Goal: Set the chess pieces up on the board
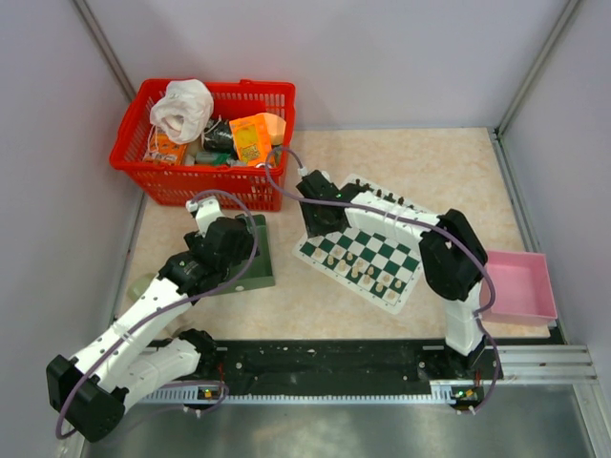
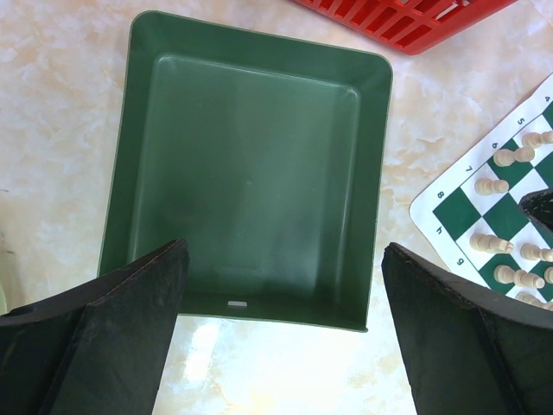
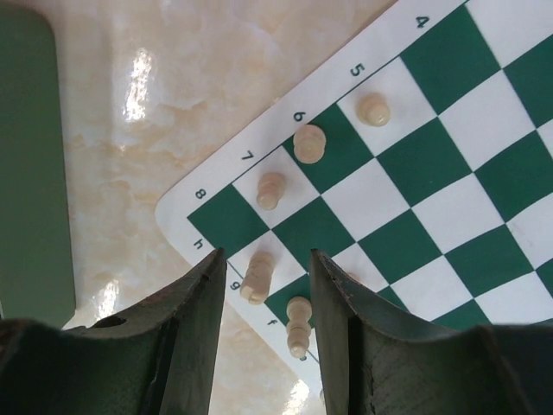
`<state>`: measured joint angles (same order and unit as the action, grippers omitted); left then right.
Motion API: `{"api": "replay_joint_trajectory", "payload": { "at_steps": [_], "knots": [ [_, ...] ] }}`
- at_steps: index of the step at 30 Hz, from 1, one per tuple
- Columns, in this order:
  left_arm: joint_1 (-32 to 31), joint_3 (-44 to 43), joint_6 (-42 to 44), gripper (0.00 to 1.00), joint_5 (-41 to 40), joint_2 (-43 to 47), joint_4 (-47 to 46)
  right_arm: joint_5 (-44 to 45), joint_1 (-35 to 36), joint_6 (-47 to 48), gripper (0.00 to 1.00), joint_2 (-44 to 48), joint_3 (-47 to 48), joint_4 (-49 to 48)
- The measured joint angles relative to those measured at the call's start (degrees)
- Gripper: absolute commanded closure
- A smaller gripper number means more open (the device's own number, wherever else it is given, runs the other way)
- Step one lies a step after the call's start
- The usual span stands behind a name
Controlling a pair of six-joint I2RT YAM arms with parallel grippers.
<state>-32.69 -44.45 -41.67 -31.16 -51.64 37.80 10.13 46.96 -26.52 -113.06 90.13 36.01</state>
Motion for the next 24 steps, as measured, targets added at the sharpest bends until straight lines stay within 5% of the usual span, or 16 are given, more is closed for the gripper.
{"api": "replay_joint_trajectory", "payload": {
  "at_steps": [24],
  "knots": [
    [0.48,0.11,0.09,0.01,-0.24,0.04,0.15,0.59,-3.28,-0.09,0.62,-8.15,5.49,-2.25]
  ]
}}
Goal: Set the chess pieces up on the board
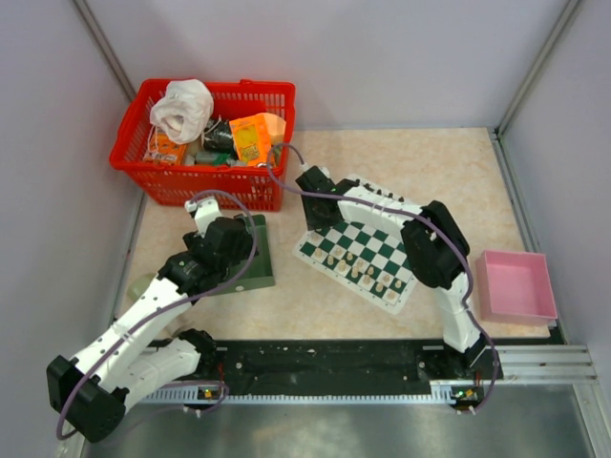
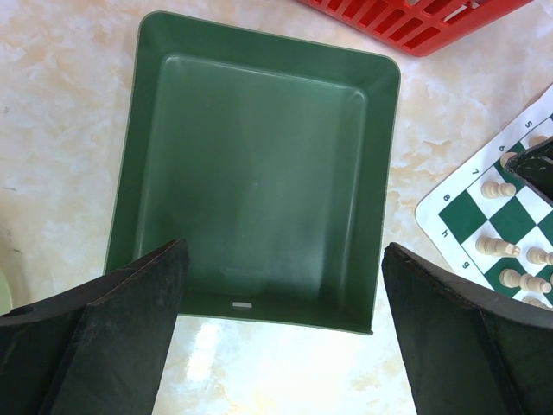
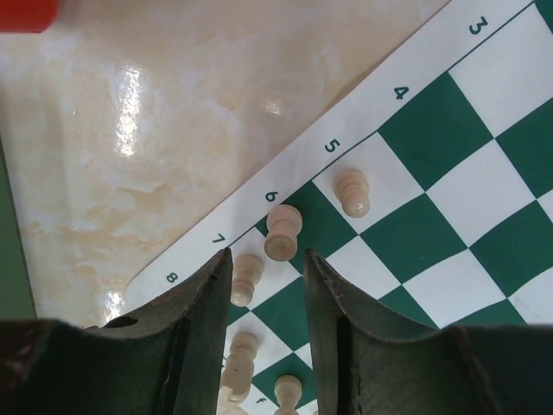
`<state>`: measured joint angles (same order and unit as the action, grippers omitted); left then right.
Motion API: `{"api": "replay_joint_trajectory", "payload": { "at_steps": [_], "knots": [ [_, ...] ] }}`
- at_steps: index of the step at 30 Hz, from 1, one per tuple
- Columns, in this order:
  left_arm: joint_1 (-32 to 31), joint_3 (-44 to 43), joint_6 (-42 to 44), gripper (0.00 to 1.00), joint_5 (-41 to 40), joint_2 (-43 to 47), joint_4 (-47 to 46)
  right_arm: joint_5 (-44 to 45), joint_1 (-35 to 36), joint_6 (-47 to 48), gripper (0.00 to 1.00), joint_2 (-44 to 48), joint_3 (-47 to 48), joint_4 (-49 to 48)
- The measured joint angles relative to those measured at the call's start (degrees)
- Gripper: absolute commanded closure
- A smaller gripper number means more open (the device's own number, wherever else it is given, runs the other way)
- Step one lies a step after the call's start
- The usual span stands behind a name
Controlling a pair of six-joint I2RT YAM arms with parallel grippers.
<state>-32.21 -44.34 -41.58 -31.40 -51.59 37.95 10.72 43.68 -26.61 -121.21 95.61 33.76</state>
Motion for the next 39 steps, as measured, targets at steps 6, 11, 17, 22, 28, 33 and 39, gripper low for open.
{"api": "replay_joint_trajectory", "payload": {
  "at_steps": [6,11,17,22,28,33,39],
  "knots": [
    [0.26,0.02,0.07,0.01,0.0,0.0,0.04,0.39,0.0,0.04,0.64,-0.35,0.2,-0.04],
    [0.31,0.02,0.2,0.01,0.0,0.0,0.04,0.72,0.0,0.04,0.65,-0.59,1.27,0.02],
    [0.44,0.17,0.39,0.01,0.02,0.0,0.04,1.11,-0.02,0.04,0.68,-1.33,1.97,-0.09],
    [0.72,0.22,0.66,0.01,0.02,0.0,0.09,1.51,-0.09,0.07,0.71,-1.36,2.01,-0.02],
    [0.76,0.22,0.83,0.01,0.02,0.0,0.09,1.99,-0.11,0.15,0.71,-1.57,2.03,0.09],
    [0.85,0.24,0.83,0.01,0.04,0.0,0.09,2.21,-0.11,0.52,0.72,-2.75,2.4,0.35],
    [0.94,0.24,0.83,0.01,0.04,0.0,0.09,2.36,-0.11,0.57,0.74,-3.23,2.73,0.59]
  ]
}}
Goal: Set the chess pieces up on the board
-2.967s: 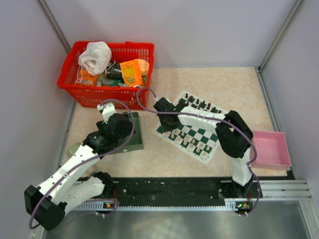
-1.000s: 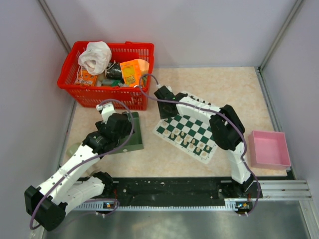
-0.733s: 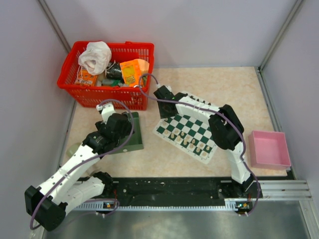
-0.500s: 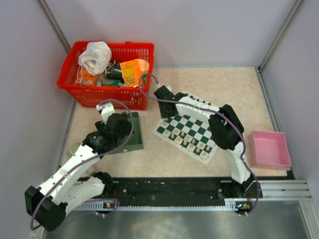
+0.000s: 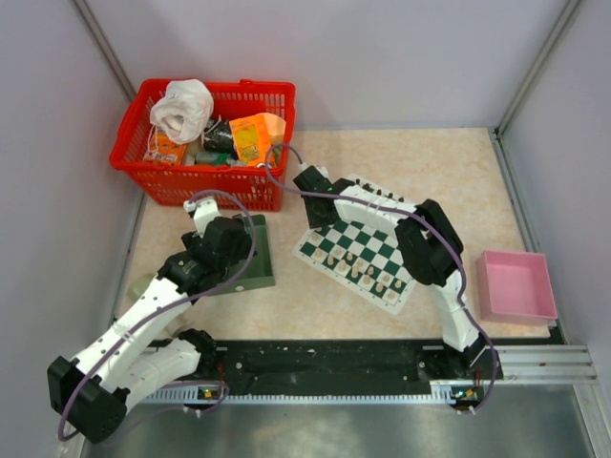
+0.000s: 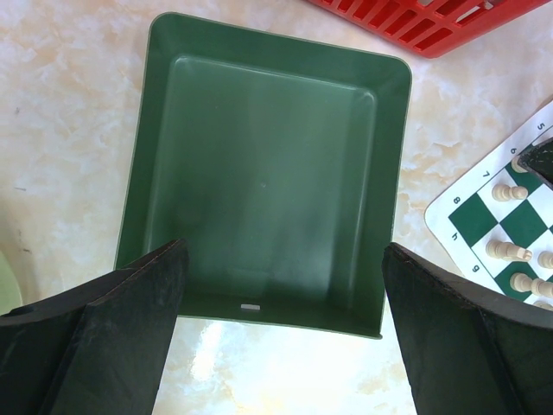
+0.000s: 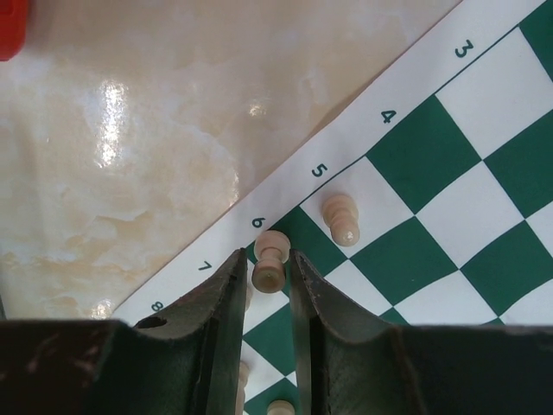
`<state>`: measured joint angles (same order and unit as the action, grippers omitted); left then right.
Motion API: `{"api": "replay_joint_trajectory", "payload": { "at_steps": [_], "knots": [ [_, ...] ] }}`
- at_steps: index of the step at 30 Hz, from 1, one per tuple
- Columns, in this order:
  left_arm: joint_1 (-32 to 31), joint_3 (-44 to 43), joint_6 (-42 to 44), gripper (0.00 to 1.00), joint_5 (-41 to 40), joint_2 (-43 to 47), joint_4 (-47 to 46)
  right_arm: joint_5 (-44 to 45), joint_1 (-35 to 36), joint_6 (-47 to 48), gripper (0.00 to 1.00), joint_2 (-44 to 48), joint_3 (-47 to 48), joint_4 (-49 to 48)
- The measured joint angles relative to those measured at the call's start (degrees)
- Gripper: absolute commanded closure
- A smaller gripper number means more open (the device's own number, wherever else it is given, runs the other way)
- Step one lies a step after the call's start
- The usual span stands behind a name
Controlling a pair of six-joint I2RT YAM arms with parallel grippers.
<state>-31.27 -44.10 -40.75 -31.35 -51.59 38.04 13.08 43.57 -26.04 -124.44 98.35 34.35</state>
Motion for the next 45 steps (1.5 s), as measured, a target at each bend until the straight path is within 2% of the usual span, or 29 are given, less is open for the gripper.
{"api": "replay_joint_trajectory", "payload": {
  "at_steps": [5,10,14,22,35,45],
  "knots": [
    [0.07,0.0,-0.02,0.01,0.0,0.0,0.0,0.33,0.0,0.09,0.72,0.0,0.09,0.0],
    [0.07,0.0,0.0,0.01,0.0,0.0,0.0,0.42,0.0,0.11,0.75,0.0,0.46,-0.02],
    [0.07,0.02,-0.02,0.01,0.0,0.0,0.0,0.42,0.0,0.13,0.82,0.0,0.46,0.02],
    [0.07,0.02,-0.02,0.01,0.02,0.0,-0.02,0.85,0.0,0.9,0.84,0.04,0.46,0.02],
    [0.11,0.02,-0.02,0.01,0.46,-0.02,-0.09,1.25,0.9,2.49,0.84,6.4,0.28,0.61],
    [0.11,0.02,-0.02,0.01,0.44,-0.02,-0.09,-0.9,5.53,2.43,0.84,8.28,-3.45,-0.61]
  ]
}}
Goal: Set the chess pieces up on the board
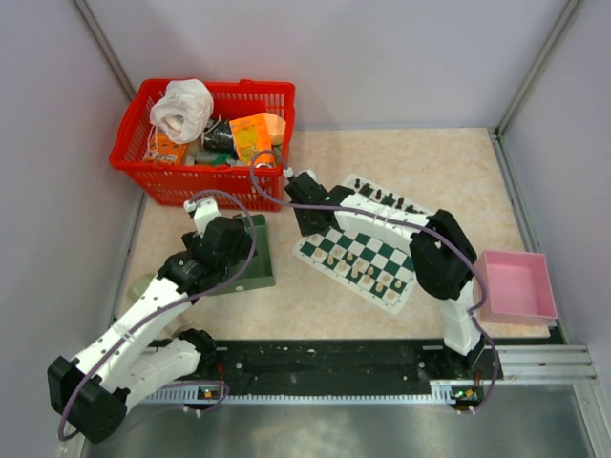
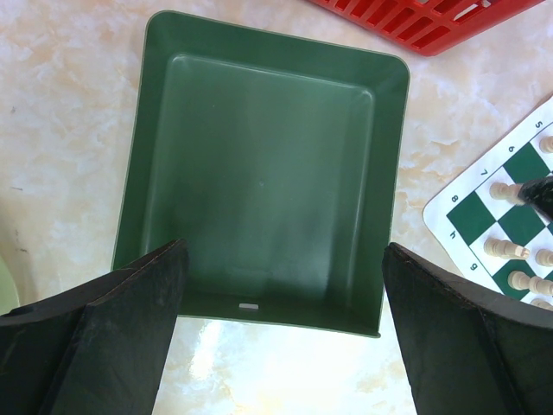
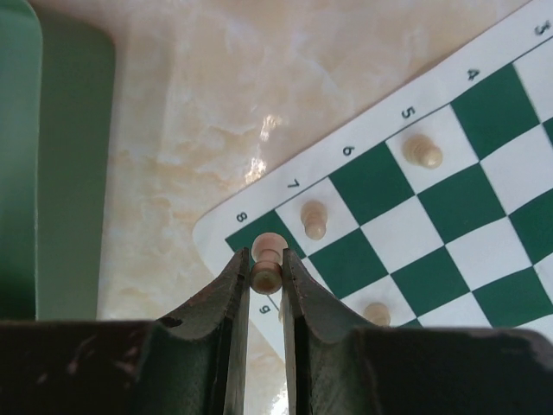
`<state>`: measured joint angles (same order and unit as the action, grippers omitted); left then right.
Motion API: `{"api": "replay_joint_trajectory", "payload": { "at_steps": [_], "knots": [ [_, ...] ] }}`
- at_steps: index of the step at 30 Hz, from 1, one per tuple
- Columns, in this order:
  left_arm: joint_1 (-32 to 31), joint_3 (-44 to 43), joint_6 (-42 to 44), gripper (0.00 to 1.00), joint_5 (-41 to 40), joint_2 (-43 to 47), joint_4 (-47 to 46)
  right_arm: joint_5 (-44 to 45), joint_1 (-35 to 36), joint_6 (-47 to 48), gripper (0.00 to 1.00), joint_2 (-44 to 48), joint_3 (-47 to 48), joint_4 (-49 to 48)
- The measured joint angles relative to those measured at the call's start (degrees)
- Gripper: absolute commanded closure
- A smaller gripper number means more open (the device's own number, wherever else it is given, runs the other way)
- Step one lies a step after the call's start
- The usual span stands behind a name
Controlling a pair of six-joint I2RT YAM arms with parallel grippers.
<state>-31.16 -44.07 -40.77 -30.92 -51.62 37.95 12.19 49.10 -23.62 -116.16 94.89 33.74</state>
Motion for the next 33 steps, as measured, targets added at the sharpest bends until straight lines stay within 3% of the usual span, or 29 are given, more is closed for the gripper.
{"api": "replay_joint_trajectory", "payload": {
  "at_steps": [9,33],
  "knots": [
    [0.02,0.0,0.0,0.01,0.0,0.0,0.0,-2.36,0.66,-0.59,0.84,-0.02,-4.2,-0.66],
    [0.07,0.0,-0.02,0.01,0.0,0.0,0.02,-2.84,0.68,-1.79,0.84,-1.64,-4.57,-4.26]
  ]
}}
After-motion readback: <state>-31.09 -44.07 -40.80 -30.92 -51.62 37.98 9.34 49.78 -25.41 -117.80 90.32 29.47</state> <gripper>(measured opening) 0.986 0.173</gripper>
